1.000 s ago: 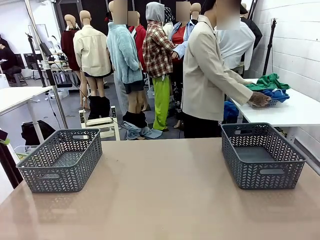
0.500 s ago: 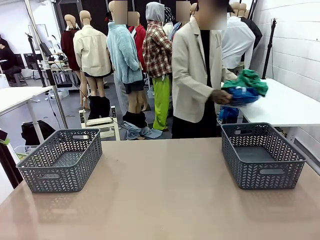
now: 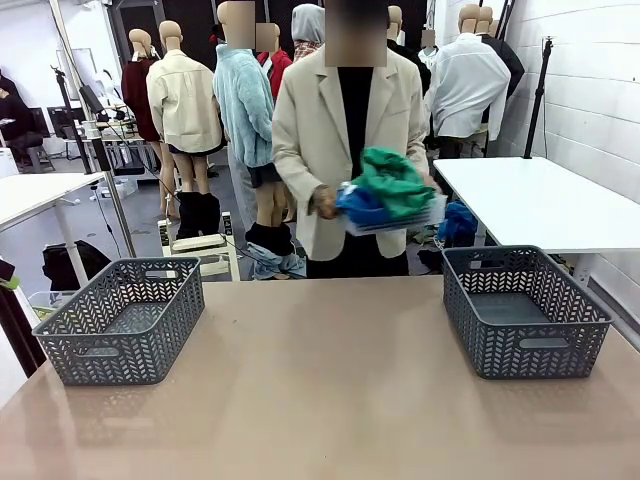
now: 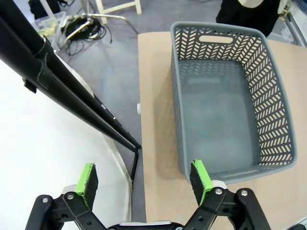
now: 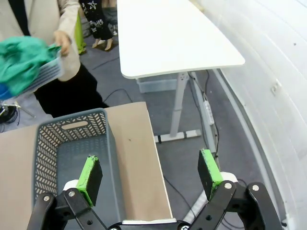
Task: Sort the tops and bottoms.
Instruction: Lift clothes from the center of the table with your left hand.
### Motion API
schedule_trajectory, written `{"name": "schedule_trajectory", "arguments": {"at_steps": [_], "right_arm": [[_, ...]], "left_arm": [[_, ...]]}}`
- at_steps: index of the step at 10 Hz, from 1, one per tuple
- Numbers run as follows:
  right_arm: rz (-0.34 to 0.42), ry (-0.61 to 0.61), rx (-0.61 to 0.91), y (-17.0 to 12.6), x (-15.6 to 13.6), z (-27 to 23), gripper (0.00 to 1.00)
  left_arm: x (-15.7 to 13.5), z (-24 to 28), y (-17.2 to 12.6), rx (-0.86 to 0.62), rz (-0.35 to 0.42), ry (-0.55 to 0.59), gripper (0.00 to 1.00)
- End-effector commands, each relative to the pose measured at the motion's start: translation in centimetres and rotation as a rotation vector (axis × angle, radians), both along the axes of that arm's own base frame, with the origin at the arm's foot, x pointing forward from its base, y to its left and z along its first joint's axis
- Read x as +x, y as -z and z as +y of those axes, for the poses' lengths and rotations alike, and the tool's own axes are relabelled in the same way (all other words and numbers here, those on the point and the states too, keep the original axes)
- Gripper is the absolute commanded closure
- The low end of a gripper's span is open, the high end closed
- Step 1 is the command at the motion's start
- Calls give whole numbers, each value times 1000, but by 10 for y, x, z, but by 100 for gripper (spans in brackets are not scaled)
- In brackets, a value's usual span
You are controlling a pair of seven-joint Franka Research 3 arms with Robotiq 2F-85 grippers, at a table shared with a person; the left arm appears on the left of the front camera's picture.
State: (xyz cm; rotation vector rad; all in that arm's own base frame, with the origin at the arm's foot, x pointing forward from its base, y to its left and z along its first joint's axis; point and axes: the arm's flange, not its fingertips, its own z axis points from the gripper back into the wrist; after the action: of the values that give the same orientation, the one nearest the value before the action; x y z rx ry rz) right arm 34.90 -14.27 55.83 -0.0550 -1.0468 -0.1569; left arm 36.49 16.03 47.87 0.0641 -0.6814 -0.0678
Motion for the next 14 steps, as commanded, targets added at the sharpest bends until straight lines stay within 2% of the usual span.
{"name": "schedule_trajectory", "arguments": {"at_steps": [1, 14], "right_arm": [[12, 3, 1, 2, -1, 0, 0], [12, 3, 1, 2, -1, 0, 0]], "left_arm": [[-2, 2, 0, -5, 1, -1, 0], [-2, 2, 0, -5, 1, -1, 0]]}}
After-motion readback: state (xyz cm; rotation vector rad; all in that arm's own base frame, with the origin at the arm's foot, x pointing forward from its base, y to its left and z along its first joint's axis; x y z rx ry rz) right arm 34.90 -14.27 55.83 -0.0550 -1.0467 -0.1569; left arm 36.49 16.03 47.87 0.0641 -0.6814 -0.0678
